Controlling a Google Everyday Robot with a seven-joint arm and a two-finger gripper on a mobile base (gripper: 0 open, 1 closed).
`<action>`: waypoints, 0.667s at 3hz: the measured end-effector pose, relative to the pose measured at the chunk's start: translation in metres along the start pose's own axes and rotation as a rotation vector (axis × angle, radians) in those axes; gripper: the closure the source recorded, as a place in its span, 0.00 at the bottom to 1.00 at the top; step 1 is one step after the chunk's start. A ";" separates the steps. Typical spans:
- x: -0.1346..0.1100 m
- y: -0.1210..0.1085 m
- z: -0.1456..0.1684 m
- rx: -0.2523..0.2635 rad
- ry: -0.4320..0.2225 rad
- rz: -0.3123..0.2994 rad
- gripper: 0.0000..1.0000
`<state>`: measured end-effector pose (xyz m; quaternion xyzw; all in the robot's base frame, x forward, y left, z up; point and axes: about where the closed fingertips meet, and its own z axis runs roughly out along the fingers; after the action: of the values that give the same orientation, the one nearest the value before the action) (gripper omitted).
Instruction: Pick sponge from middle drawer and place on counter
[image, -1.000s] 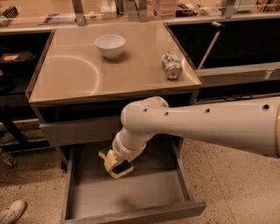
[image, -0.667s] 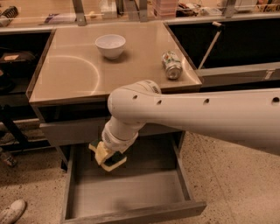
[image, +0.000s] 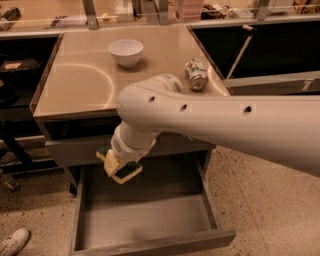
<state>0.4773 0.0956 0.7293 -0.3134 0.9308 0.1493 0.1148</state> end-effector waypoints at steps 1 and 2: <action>-0.041 0.000 -0.042 0.057 -0.054 -0.052 1.00; -0.082 -0.013 -0.070 0.106 -0.081 -0.080 1.00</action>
Offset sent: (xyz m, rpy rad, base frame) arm 0.1148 0.0136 0.1350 -0.0682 -0.2205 0.0238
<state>0.5409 0.1065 0.8167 -0.3373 0.9187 0.1079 0.1749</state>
